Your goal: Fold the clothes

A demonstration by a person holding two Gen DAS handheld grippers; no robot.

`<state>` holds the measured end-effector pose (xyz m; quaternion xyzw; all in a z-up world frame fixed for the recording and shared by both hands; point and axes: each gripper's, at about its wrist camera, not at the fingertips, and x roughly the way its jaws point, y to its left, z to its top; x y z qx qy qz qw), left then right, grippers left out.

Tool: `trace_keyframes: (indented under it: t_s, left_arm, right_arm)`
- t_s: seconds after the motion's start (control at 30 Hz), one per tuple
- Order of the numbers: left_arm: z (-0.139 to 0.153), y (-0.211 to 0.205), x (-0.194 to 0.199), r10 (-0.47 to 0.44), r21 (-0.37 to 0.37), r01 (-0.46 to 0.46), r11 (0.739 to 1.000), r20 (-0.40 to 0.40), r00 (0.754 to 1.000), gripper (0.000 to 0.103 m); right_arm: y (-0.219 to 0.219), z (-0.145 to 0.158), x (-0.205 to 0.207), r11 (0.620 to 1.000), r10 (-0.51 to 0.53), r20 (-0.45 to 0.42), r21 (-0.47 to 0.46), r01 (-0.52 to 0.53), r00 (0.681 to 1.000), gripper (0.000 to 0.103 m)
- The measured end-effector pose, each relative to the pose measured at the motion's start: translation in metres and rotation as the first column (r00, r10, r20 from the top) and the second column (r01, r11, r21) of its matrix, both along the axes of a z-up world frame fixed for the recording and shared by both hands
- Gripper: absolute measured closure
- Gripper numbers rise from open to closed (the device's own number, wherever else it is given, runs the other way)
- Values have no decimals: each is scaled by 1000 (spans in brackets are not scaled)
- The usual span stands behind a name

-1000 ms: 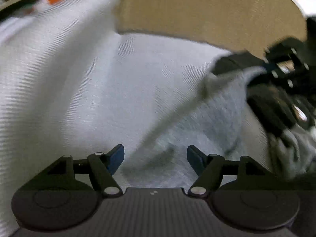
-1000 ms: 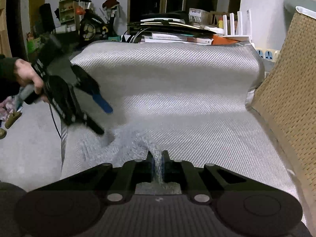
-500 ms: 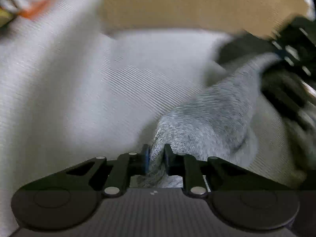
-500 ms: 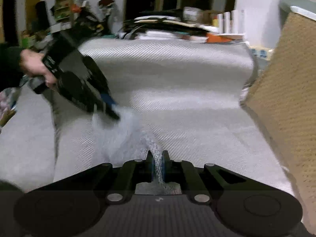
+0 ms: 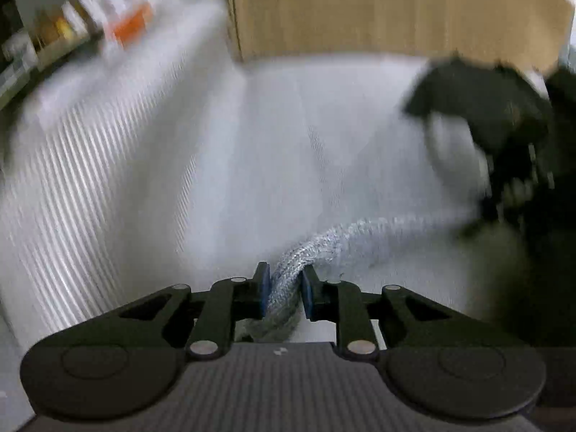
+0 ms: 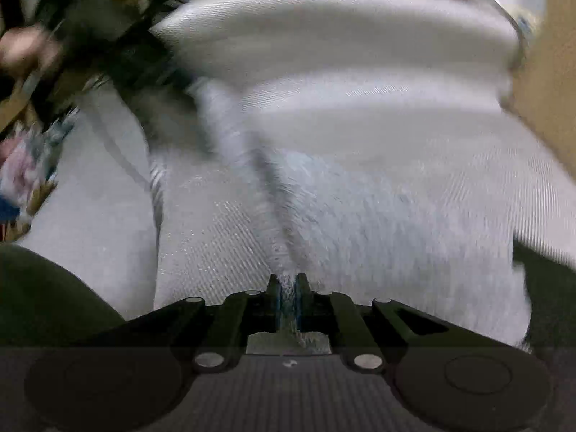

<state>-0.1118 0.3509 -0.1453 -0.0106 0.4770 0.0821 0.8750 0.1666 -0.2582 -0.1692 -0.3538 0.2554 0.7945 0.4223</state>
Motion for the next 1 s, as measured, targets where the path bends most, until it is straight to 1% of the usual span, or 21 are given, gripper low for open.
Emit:
trace_keyframes:
  t_s: [0.03, 0.07, 0.1, 0.13, 0.17, 0.2, 0.3, 0.33, 0.4, 0.43, 0.47, 0.5, 0.57, 0.6, 0.7, 0.73, 0.8, 0.9, 1.0]
  left_arm:
    - [-7, -3, -5, 1, -14, -2, 1000, -15, 1000, 76]
    - [-15, -5, -9, 2, -28, -3, 1000, -31, 1000, 72]
    - [-20, -6, -13, 12, -41, -14, 999, -39, 999, 64]
    - [-24, -5, -15, 25, -54, -27, 998, -44, 999, 61]
    - [-25, -5, -18, 31, -73, -34, 997, -42, 999, 58]
    - [-22, -4, -18, 35, -94, -38, 995, -34, 999, 55]
    - [-5, -3, -25, 22, -167, -17, 986, 24, 999, 49]
    - [1, -3, -28, 17, -191, -8, 982, 44, 999, 49]
    - [16, -6, -31, -5, -245, 28, 969, 96, 995, 48]
    - [23, -8, -33, -15, -272, 48, 961, 123, 992, 47]
    - [30, -10, -31, -12, -262, 49, 964, 140, 990, 42]
    - [36, -12, -29, -5, -238, 42, 970, 154, 988, 38]
    - [37, -15, -12, 6, -153, 15, 988, 130, 991, 38]
    - [32, -14, -2, 12, -113, 1, 994, 113, 994, 38]
    - [2, -14, 31, 36, -33, -34, 999, 51, 998, 38]
    - [-7, -14, 43, 35, -32, -34, 999, 35, 999, 38]
    - [-22, -18, 68, 32, -60, -31, 998, 16, 999, 39]
    - [-37, -29, 100, -17, -77, 16, 997, -20, 1000, 39]
    - [-50, -34, 118, -42, -96, 36, 995, -66, 997, 45]
  right_arm:
    - [0, -1, 4, 1000, -19, -24, -11, 19, 1000, 86]
    - [-3, 0, 6, 1000, -19, -33, -1, 19, 999, 86]
    - [-6, 3, 7, 1000, -14, -36, 25, 14, 999, 84]
    - [-8, 7, 10, 999, -14, -37, 45, 16, 999, 83]
    - [-10, 12, 12, 998, -17, -39, 59, 20, 999, 78]
    - [-12, 16, 18, 998, -26, -44, 62, 29, 999, 77]
    - [-22, 33, 41, 995, -42, -90, 87, 50, 995, 75]
    - [-25, 38, 51, 993, -58, -95, 99, 68, 994, 74]
    - [-28, 46, 69, 989, -87, -95, 114, 98, 992, 65]
    - [-29, 48, 77, 986, -103, -90, 121, 113, 991, 63]
    - [-29, 48, 83, 983, -123, -72, 128, 131, 990, 61]
    - [-29, 46, 89, 979, -145, -56, 135, 152, 988, 61]
    - [-28, 40, 101, 969, -201, -48, 135, 205, 978, 61]
    - [-28, 36, 106, 963, -230, -45, 134, 234, 972, 61]
    - [-30, 21, 116, 941, -308, -25, 140, 308, 951, 61]
    - [-35, 19, 122, 930, -336, -25, 148, 336, 941, 61]
    - [-39, 11, 130, 909, -389, -27, 152, 388, 921, 61]
    - [-42, 2, 142, 883, -451, 0, 146, 446, 892, 61]
    - [-45, -3, 153, 873, -476, -11, 117, 474, 880, 61]
